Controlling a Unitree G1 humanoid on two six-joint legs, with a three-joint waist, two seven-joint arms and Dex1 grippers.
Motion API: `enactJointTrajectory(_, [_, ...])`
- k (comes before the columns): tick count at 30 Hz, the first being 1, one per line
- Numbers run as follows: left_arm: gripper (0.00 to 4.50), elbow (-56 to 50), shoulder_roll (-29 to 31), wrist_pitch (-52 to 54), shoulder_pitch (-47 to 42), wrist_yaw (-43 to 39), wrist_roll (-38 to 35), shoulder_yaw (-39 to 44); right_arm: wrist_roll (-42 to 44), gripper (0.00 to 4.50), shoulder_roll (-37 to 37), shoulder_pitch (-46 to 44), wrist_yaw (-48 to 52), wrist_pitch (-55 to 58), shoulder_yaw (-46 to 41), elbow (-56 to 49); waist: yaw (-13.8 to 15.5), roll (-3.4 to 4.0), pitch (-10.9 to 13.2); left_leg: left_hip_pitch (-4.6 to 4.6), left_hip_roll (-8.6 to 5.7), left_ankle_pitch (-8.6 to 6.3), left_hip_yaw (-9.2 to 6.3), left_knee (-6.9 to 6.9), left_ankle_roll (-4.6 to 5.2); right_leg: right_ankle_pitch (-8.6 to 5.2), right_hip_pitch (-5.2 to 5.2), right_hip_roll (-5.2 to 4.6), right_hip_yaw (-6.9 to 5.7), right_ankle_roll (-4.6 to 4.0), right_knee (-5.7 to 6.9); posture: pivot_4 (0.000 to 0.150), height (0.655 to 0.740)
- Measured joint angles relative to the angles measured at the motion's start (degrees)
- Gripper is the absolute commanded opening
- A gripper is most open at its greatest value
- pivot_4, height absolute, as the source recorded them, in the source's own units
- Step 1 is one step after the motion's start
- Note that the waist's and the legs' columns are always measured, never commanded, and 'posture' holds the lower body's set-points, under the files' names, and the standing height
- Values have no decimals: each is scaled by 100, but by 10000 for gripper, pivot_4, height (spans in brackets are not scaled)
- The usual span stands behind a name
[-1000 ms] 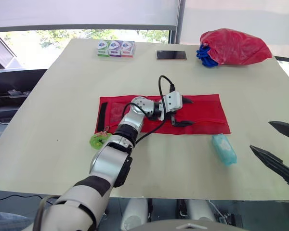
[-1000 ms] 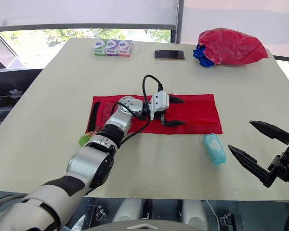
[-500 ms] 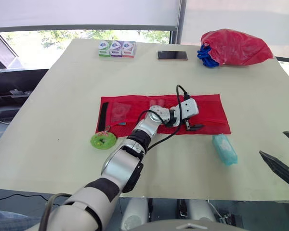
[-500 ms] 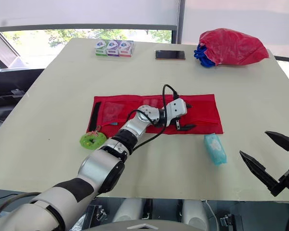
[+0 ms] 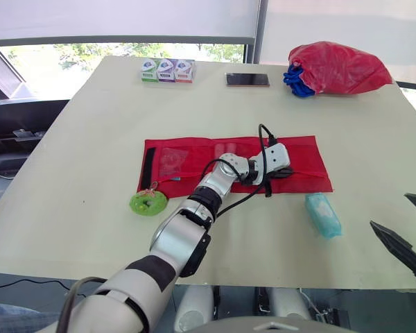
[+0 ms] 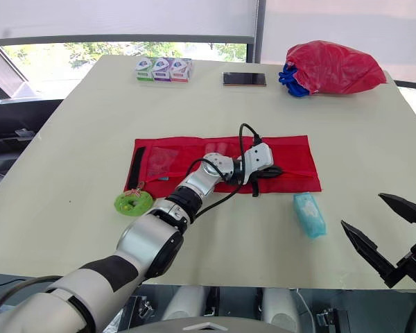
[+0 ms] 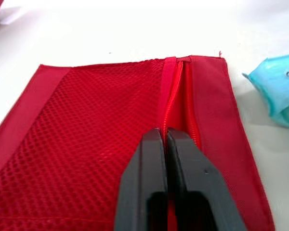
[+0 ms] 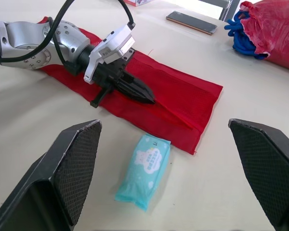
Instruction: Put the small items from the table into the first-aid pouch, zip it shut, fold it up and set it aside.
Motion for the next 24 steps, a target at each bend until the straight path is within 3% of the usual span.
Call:
enactJointTrajectory(4, [400, -269, 43, 175, 48, -205, -115, 19, -256, 45000, -120, -162, -408, 275, 635, -2, -6, 0, 0, 0, 0, 0, 0, 0, 0, 5, 0, 0, 1, -10, 0, 1500, 7400])
enactJointTrajectory(9, [400, -981, 127, 499, 296, -465, -236, 1, -1219, 45000, -331, -502, -1012, 655, 1857, 50, 0, 4, -4, -1, 0, 0, -1, 0, 0, 5, 0, 2, 0, -11, -1, 1500, 7400])
enactJointTrajectory(11, [400, -1357, 152, 676, 487, -525, -271, -34, -1670, 45000, -220, -833, -1423, 850, 2541, 283, -4, 4, -5, -2, -1, 0, -1, 0, 0, 5, 0, 1, 1, -11, -2, 1500, 7400])
enactJointTrajectory(17, [400, -1902, 224, 1003, 775, -569, -293, -144, -2326, 45000, 42, -1233, -1924, 1004, 3429, 729, 4, 21, -12, -2, -4, 1, -2, 1, 0, 5, -1, 1, 1, -11, -1, 1500, 7400])
enactJointTrajectory(19, [0, -2154, 227, 1173, 864, -567, -320, -238, -2603, 40025, 265, -1447, -2136, 1089, 4055, 907, -1, 30, -15, -2, -5, 1, -1, 1, 0, 5, -1, 2, 3, -10, -1, 1500, 7400])
enactJointTrajectory(21, [0, -2202, 225, 1215, 883, -561, -322, -246, -2689, 32170, 312, -1464, -2176, 1102, 4189, 913, -3, 33, -18, -1, -5, 1, -2, 1, 0, 5, -1, 4, 5, -10, -1, 1500, 7400])
enactJointTrajectory(22, [0, -2244, 226, 1269, 897, -551, -326, -253, -2762, 25622, 392, -1459, -2200, 1101, 4320, 913, -2, 33, -18, -2, -5, 1, -3, 1, 0, 5, -1, 4, 4, -9, -1, 1500, 7400])
enactJointTrajectory(24, [0, -2248, 226, 1281, 898, -546, -326, -256, -2795, 18329, 405, -1445, -2204, 1093, 4329, 912, -5, 33, -18, -2, -6, 1, -1, 1, 0, 5, -1, 4, 5, -8, -1, 1500, 7400])
